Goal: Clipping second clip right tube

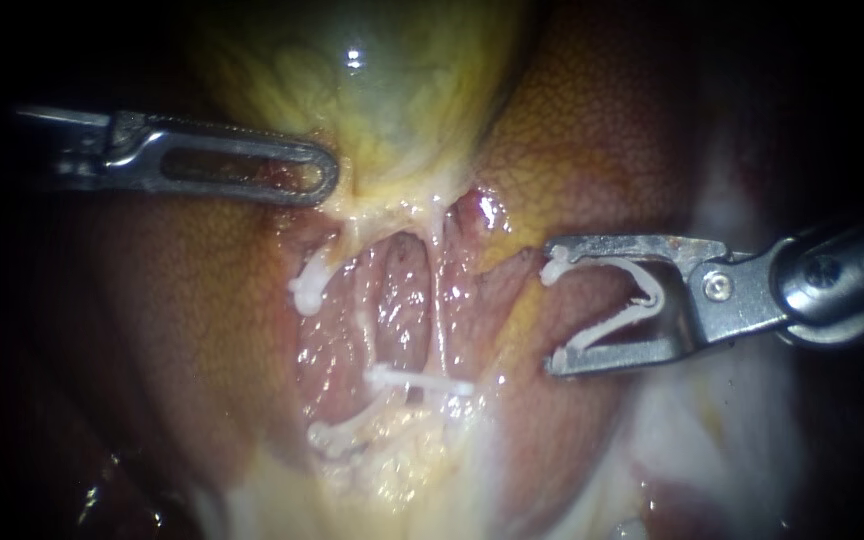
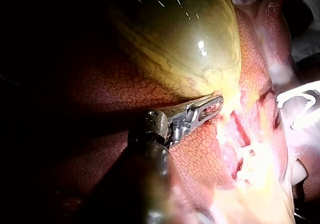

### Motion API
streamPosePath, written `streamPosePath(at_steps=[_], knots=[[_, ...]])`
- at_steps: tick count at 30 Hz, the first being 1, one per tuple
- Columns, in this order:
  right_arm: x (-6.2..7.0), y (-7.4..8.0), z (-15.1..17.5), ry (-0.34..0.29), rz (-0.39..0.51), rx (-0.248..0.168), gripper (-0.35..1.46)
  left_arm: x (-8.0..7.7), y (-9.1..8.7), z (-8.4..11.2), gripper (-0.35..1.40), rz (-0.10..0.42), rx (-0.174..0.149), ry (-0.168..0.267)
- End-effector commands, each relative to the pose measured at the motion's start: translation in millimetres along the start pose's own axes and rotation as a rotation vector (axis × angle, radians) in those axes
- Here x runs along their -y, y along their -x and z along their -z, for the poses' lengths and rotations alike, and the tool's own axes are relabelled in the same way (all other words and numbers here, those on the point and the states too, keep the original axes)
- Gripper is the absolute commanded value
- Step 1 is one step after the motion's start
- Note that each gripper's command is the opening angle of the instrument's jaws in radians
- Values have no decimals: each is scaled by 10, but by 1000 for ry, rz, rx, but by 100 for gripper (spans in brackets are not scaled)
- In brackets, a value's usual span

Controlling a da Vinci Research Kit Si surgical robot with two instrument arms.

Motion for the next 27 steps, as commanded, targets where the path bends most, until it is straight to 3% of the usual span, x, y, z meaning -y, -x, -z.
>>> streamPosePath(at_steps=[1, 6, 11, 18, 27], knots=[[0, 0, 0, 0, 0, 0, 50, 0, 0, 0, -35, 0, 0, 0], [0, 1, -1, 0, 1, 0, 50, 5, 6, 8, -35, 4, -3, -4], [1, 2, -1, 1, 1, 0, 50, 15, 23, 33, -35, 15, -6, -3], [1, 2, -4, -4, 1, -2, 50, 27, 45, 68, -35, 30, 29, 3], [2, 0, -10, -15, 7, -7, 50, 36, 51, 77, -35, 42, 40, 2]])
